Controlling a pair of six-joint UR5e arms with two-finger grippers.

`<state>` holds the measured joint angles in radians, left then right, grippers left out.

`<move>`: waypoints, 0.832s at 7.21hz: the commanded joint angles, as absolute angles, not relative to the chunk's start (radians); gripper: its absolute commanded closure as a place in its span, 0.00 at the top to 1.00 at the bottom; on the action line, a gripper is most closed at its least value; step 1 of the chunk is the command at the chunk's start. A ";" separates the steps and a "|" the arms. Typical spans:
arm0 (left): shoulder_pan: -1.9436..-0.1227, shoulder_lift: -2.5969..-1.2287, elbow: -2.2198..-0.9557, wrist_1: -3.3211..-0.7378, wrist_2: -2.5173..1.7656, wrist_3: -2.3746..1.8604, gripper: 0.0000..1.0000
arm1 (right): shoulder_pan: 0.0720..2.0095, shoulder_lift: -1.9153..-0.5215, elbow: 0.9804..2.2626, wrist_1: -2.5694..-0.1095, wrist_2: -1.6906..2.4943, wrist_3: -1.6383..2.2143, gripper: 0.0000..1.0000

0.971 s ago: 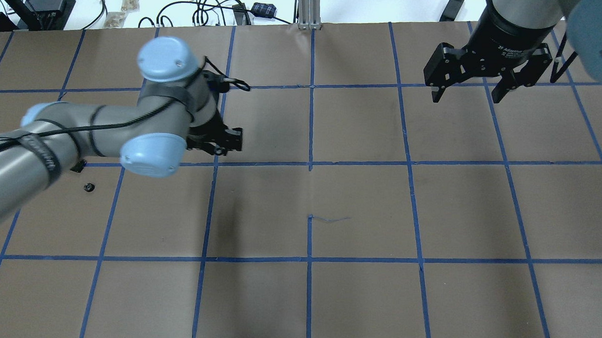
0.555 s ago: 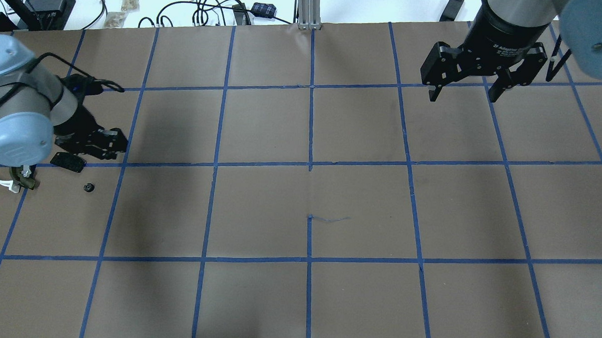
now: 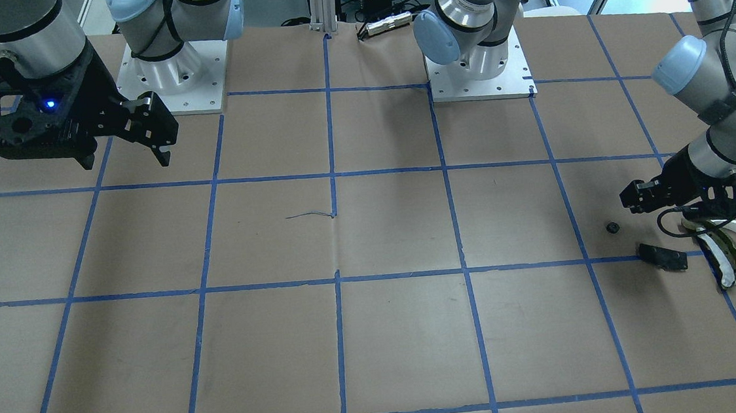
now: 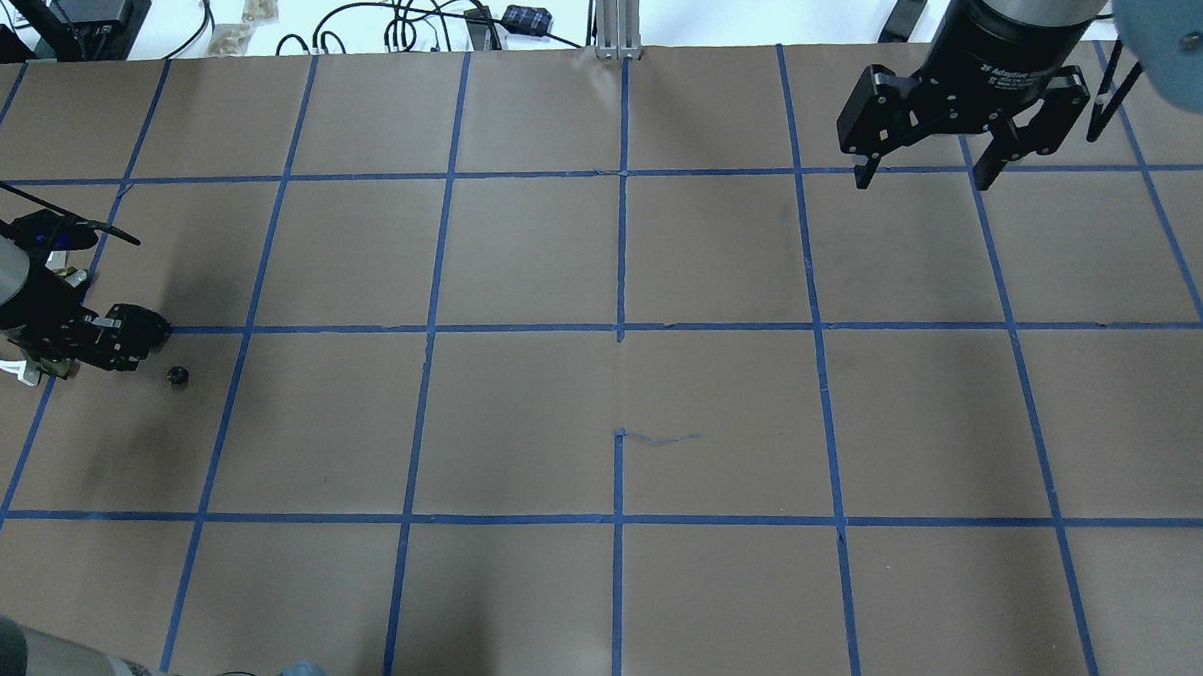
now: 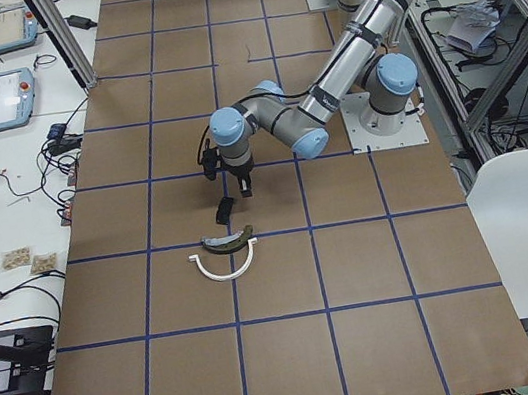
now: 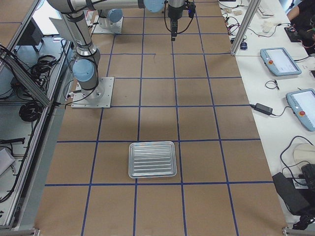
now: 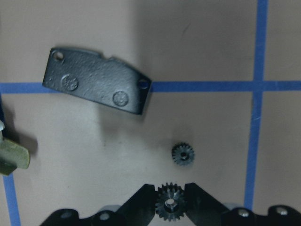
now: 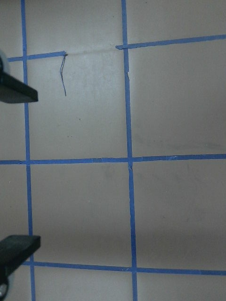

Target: Place bearing gear from tray to pile

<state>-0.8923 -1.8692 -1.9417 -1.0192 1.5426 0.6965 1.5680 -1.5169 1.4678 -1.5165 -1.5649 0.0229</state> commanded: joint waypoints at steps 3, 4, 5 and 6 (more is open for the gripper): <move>-0.888 -1.939 -1.936 -0.985 1.532 0.735 0.00 | 1.578 -1.517 1.465 -1.526 -1.572 0.023 1.00; -0.890 -1.954 -1.942 -0.941 1.531 0.744 0.00 | 1.578 -1.520 1.466 -1.529 -1.572 0.021 1.00; -0.893 -1.974 -1.937 -0.928 1.529 0.729 0.00 | 1.578 -1.522 1.466 -1.534 -1.571 0.021 1.00; -0.893 -1.980 -1.940 -0.924 1.490 0.732 0.00 | 1.578 -1.522 1.466 -1.534 -1.571 0.020 1.00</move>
